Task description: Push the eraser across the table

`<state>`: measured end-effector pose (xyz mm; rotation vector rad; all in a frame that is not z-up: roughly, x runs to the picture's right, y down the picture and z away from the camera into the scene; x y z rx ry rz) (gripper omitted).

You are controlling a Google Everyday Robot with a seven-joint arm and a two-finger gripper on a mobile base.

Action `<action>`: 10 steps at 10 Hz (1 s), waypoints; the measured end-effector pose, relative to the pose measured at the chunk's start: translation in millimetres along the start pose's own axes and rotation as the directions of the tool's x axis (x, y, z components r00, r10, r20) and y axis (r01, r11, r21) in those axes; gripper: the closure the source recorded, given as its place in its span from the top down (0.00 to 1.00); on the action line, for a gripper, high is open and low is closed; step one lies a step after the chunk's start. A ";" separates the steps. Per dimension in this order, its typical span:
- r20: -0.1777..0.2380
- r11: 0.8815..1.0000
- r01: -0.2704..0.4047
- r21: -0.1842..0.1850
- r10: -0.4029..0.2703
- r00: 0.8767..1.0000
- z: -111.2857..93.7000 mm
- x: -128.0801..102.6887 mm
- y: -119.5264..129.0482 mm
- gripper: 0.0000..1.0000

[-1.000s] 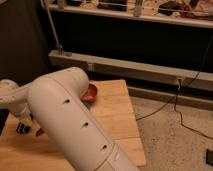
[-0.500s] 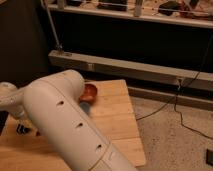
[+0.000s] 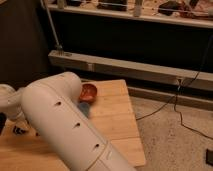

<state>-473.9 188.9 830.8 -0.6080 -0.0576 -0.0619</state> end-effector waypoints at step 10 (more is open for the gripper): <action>0.016 0.997 0.076 0.003 -0.076 0.997 2.1 -84.4 41.5 0.65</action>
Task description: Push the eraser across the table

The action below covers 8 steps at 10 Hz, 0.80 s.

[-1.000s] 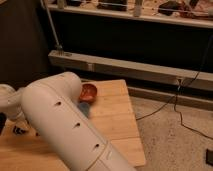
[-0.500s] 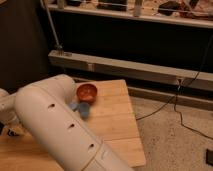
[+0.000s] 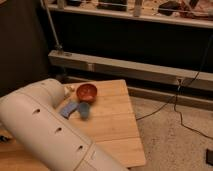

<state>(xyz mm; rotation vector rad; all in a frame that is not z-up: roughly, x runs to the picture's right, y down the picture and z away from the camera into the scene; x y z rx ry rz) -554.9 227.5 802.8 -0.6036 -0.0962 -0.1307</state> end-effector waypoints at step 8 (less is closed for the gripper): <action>0.408 0.982 -0.138 -0.132 0.181 0.895 -132.0 -49.0 -4.1 0.65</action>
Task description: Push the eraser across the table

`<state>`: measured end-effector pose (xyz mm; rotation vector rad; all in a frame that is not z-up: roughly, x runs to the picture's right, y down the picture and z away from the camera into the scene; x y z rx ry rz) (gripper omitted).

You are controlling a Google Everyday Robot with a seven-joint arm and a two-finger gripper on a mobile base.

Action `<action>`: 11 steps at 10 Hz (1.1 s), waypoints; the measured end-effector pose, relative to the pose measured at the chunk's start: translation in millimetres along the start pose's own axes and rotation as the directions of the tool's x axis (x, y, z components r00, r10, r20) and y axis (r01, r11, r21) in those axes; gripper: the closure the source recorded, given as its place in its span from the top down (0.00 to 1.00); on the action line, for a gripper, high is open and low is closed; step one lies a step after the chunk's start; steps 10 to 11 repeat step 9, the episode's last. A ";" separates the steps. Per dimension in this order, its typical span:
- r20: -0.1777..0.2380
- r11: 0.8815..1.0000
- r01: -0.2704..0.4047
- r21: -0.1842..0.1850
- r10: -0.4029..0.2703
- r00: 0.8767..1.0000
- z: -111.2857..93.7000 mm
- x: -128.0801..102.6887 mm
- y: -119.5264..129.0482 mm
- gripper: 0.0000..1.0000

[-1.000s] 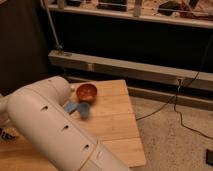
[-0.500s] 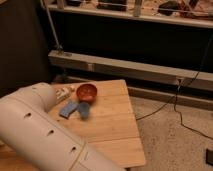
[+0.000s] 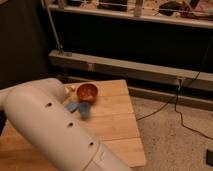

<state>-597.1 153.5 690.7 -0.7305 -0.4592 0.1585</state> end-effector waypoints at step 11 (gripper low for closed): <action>-0.020 0.980 -0.093 0.178 0.098 0.995 -51.9 69.2 -71.6 0.65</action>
